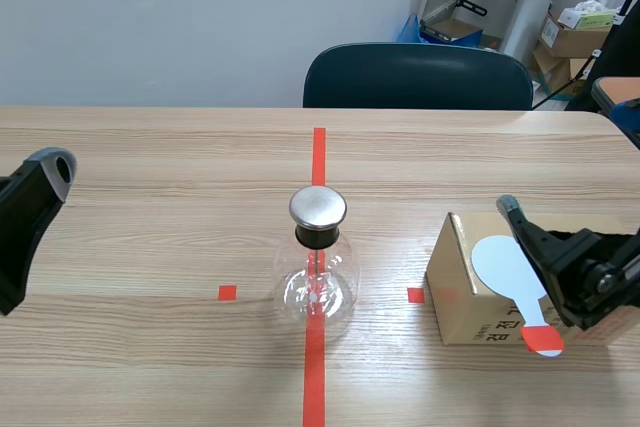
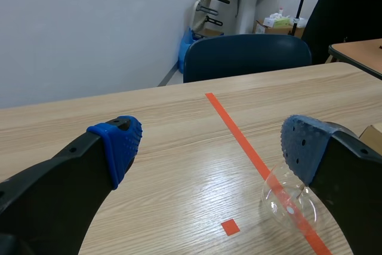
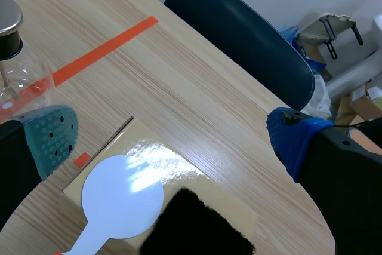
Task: Do the electroscope experiment
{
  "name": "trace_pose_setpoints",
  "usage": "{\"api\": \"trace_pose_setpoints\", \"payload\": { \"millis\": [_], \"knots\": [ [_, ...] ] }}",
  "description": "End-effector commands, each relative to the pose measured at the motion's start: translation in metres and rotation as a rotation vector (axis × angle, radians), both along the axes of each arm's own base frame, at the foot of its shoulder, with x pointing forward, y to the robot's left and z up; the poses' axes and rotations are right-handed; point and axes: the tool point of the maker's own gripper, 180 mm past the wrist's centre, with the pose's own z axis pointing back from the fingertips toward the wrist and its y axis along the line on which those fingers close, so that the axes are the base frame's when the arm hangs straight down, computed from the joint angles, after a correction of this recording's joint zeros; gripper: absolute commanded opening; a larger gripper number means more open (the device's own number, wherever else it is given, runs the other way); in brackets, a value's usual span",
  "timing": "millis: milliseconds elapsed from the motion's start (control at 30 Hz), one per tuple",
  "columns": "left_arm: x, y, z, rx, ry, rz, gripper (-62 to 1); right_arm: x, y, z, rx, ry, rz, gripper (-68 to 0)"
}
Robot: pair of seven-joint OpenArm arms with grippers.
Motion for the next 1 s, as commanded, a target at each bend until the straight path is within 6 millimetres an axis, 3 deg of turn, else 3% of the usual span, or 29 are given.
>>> {"api": "trace_pose_setpoints", "payload": {
  "millis": [0, 133, 367, 700, 967],
  "knots": [
    [-0.001, 0.002, -0.023, 0.109, 0.082, -0.087, -10.1, 0.004, 0.003, 0.011, -0.025, -0.039, 0.011, 0.4],
    [-0.003, 0.005, -0.034, 0.154, 0.081, -0.154, -10.1, 0.001, 0.006, 0.007, -0.102, -0.069, 0.027, 0.4],
    [-0.014, 0.008, -0.042, 0.167, 0.042, -0.256, -10.1, -0.018, 0.028, -0.020, -0.297, -0.082, 0.073, 0.4],
    [-0.037, -0.020, -0.068, 0.247, 0.047, -0.461, -10.1, -0.048, 0.055, -0.043, -0.515, -0.155, 0.075, 0.4],
    [-0.039, -0.043, -0.076, 0.212, 0.040, -0.523, -10.1, -0.065, 0.042, -0.066, -0.674, -0.211, 0.018, 0.4]
  ]
}}
